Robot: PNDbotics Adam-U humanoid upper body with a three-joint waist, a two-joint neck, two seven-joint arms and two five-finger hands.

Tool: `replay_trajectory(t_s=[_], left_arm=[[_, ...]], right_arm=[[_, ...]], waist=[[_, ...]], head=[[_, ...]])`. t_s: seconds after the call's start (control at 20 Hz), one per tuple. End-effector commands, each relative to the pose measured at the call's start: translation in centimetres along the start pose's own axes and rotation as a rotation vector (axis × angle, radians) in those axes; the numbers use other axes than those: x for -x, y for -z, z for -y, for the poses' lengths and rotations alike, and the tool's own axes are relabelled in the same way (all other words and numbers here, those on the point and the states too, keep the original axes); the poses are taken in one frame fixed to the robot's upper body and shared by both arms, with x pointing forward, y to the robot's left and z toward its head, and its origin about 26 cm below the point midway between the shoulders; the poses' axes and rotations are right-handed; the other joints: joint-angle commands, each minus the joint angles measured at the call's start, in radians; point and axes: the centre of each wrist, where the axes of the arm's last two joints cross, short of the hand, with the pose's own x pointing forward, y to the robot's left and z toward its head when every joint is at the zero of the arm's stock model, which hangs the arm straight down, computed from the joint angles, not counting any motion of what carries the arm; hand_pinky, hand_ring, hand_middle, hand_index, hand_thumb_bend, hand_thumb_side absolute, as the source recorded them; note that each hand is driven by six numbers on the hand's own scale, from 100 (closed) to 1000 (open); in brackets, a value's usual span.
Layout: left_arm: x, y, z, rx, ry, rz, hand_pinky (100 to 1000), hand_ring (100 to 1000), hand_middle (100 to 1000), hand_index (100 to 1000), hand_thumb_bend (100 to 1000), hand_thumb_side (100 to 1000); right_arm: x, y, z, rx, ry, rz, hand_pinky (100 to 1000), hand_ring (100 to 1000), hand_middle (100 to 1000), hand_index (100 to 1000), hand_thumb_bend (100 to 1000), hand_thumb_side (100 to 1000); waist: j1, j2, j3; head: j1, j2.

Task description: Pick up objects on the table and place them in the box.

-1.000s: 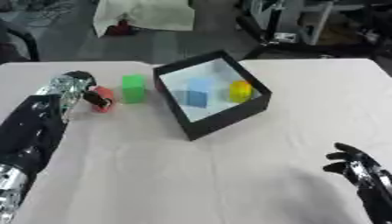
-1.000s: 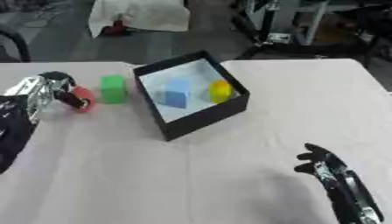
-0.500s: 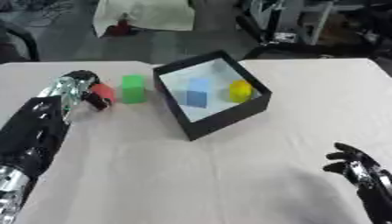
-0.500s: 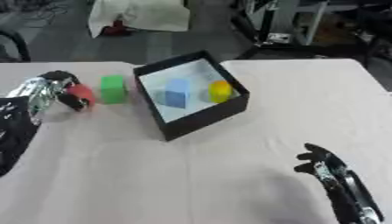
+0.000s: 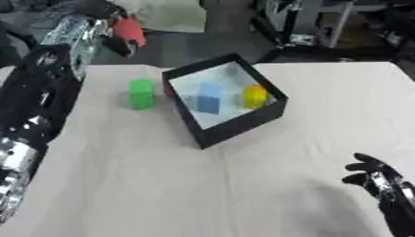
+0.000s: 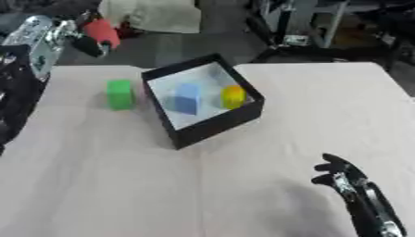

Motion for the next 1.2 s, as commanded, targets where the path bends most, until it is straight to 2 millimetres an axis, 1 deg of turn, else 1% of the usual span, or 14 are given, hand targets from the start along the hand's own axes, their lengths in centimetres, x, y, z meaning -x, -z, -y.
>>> replay_trajectory(t_s=[0.05,0.15,0.25,0.35,0.5,0.55,0.6,0.75,0.85,0.95,1.05,1.1,1.15,1.2], left_arm=[[-5.4,0.4,-0.7,-0.007,0.026,0.140,614,516,604,808,118,339],[-8.4,0.7,0.9,0.028,0.034,0.184,622,520,616,810,129,352],[-10.8,0.8,2.5,0.046,0.036,0.206,626,523,623,818,140,368],[-12.4,0.7,3.9,0.048,0.036,0.217,638,534,640,833,154,375],[-13.7,0.6,5.6,0.049,0.048,0.217,665,568,681,867,198,426],[-13.9,0.6,6.1,0.053,0.054,0.217,674,587,702,879,251,487],[-14.1,0.5,6.5,0.058,0.057,0.218,678,595,709,880,274,511],[-14.1,0.5,7.2,0.078,0.065,0.221,716,669,769,899,451,762],[-14.0,0.5,7.2,0.088,0.067,0.219,750,733,806,911,519,852],[-13.7,0.6,6.9,0.086,0.072,0.217,779,780,848,927,573,900],[-13.3,0.6,6.4,0.092,0.074,0.220,797,808,878,940,557,909],[-12.9,0.7,6.1,0.100,0.072,0.223,798,808,878,939,538,890],[-12.5,0.7,5.6,0.100,0.070,0.227,794,798,866,927,416,851],[-11.8,0.8,4.6,0.090,0.067,0.231,787,781,848,917,432,768]], right_arm=[[-0.5,0.3,0.2,-0.012,-0.010,0.020,760,609,651,841,100,726],[-0.5,0.4,0.0,-0.021,-0.005,0.021,760,609,651,841,100,729],[-0.6,0.6,-0.1,-0.033,0.000,0.025,760,609,651,841,100,724],[-0.6,0.7,-0.2,-0.038,0.004,0.029,760,609,651,841,100,724],[-0.7,0.8,-0.2,-0.039,0.006,0.032,760,609,651,841,100,726],[-0.7,0.8,-0.2,-0.039,0.006,0.032,760,609,651,841,100,727],[-0.7,0.8,-0.2,-0.039,0.007,0.033,760,610,651,841,100,727],[-0.7,0.9,-0.2,-0.040,0.006,0.033,761,610,652,841,100,729],[-0.7,0.8,-0.2,-0.039,0.005,0.031,761,610,652,841,100,732],[-0.7,0.8,-0.2,-0.039,0.004,0.030,761,610,652,841,100,732],[-0.7,0.8,-0.2,-0.040,0.004,0.030,761,610,652,841,100,730],[-0.7,0.8,-0.2,-0.039,0.003,0.029,761,610,652,841,100,730],[-0.7,0.8,-0.2,-0.038,0.002,0.029,761,610,652,841,100,733],[-0.7,0.8,-0.1,-0.036,0.002,0.029,761,610,652,841,100,730]], waist=[[-0.014,-0.011,-0.006],[-0.016,-0.011,-0.012],[-0.019,-0.010,-0.018],[-0.020,-0.009,-0.024],[-0.019,-0.007,-0.029],[-0.019,-0.007,-0.030],[-0.019,-0.006,-0.030],[-0.019,-0.005,-0.029],[-0.019,-0.005,-0.027],[-0.018,-0.005,-0.025],[-0.018,-0.005,-0.023],[-0.018,-0.005,-0.023],[-0.018,-0.006,-0.022],[-0.018,-0.006,-0.021]], head=[[0.008,-0.002],[0.013,-0.002],[0.018,-0.002],[0.019,-0.002],[0.020,-0.002],[0.019,-0.002],[0.018,-0.002],[0.016,-0.002],[0.018,-0.002],[0.020,-0.002],[0.020,-0.002],[0.020,-0.002],[0.020,-0.002],[0.021,-0.002]])
